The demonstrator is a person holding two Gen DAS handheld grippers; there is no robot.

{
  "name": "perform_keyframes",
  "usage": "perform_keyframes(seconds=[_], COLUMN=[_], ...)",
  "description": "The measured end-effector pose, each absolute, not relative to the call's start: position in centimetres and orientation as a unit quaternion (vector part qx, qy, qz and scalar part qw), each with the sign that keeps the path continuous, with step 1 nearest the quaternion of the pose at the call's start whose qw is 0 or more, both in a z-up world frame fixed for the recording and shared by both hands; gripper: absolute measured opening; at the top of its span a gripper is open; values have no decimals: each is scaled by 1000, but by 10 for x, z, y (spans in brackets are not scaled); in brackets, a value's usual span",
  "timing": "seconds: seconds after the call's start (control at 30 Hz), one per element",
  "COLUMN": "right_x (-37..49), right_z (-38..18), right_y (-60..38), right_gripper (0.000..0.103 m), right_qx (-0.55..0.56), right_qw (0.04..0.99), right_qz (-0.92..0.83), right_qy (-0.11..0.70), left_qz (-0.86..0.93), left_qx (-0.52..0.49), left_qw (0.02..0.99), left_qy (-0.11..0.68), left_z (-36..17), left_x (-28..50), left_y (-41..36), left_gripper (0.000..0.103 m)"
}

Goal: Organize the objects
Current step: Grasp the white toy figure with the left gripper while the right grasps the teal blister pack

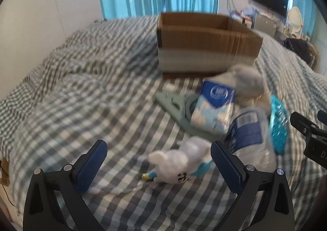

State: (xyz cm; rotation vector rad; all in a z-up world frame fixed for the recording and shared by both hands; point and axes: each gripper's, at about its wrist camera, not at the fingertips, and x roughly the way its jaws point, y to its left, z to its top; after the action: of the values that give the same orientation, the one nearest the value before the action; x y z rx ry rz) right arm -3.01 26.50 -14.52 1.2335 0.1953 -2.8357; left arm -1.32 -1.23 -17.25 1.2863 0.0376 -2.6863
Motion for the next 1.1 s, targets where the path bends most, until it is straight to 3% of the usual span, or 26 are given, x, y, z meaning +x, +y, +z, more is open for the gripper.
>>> perform_keyframes(seconds=[0.17,0.33,0.53,0.6,0.67,0.7,0.73,0.77,0.8,0.87,0.9,1.1], right_x=[-46,-65,-76,-76,-75,-73,-71,-68,-63,-56,-53,-35], right_z=[-167,-181,-200,-203,-204,-204,-203,-201,-196,-187,-182,-157], right_y=[261,259,263,267,270,270,270,271,273,275,275,273], right_gripper=[103,103,102,93,84,73,72,65,38,32,23,9], right_qx=[426,443,470,479,484,483,480,475,464,451,444,416], right_qw=[23,32,33,41,47,49,47,49,53,57,59,85], right_qz=[-902,-895,-882,-877,-874,-874,-876,-878,-884,-891,-894,-905], right_qy=[62,48,31,16,8,10,15,16,10,8,10,2], left_qz=[-888,-876,-884,-885,-885,-885,-886,-886,-887,-887,-888,-903], left_qx=[457,478,465,465,464,464,463,462,461,460,459,429], left_qw=[49,54,50,38,33,33,32,30,28,22,20,10], left_qy=[16,-28,-4,1,-2,-6,-13,-17,-19,-11,-6,-1], left_z=[-192,-218,-216,-217,-216,-215,-214,-212,-210,-207,-204,-176], left_x=[-17,-23,-25,-25,-25,-24,-23,-21,-20,-17,-15,-2], left_y=[-5,10,4,5,6,8,10,13,13,12,12,11], left_gripper=[103,103,103,98,81,73,70,70,70,70,70,70])
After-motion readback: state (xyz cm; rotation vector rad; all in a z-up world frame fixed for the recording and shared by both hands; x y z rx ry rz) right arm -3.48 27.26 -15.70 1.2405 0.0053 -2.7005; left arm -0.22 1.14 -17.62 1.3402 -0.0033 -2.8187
